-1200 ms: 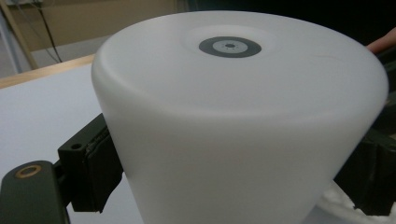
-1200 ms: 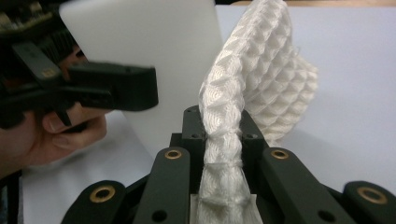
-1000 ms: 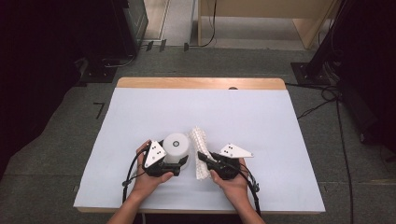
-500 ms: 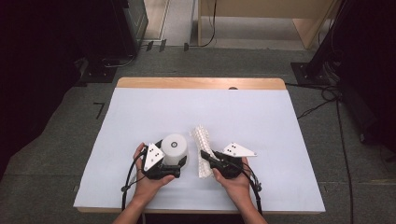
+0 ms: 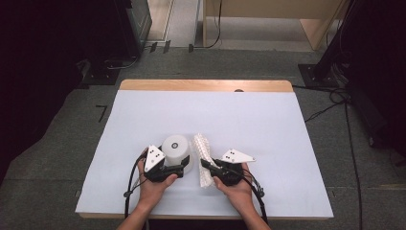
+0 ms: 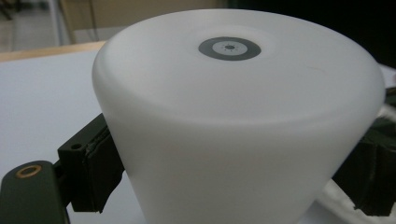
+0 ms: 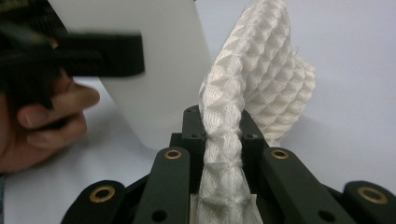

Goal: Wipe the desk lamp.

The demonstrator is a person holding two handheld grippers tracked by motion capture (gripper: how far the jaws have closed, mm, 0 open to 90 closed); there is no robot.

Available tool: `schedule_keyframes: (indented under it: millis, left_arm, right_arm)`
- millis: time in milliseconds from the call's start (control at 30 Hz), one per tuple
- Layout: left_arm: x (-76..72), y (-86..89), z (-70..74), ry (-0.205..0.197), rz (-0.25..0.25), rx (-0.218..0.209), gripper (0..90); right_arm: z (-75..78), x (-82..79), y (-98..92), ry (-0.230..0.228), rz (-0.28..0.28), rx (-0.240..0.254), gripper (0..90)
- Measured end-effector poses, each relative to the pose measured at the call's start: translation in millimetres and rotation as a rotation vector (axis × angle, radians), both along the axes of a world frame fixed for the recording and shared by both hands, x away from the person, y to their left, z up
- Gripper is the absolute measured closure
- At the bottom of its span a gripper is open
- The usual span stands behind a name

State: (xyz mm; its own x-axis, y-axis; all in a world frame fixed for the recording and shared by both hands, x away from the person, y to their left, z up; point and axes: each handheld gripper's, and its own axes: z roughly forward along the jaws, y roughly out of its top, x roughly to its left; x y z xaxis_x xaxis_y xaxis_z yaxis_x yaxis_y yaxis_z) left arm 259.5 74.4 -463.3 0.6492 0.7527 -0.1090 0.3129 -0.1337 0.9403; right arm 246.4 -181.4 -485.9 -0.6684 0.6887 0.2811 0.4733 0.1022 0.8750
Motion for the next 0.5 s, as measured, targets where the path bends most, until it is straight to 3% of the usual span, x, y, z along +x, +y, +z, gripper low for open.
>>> schedule_keyframes:
  millis: [100,333,500]
  left_arm:
    - [2.7,7.3,6.0,0.007,-0.098,-0.072,8.9]
    - [3.6,4.2,4.5,0.013,-0.173,-0.028,8.9]
    - [3.9,-2.1,0.1,0.031,-0.215,0.004,8.9]
  right_arm:
    - [-2.5,-1.5,6.5,0.001,0.019,-0.015,78.7]
    - [5.8,-7.5,9.8,-0.041,0.058,0.023,78.8]
    - [19.1,-10.5,5.1,-0.083,0.049,0.052,78.9]
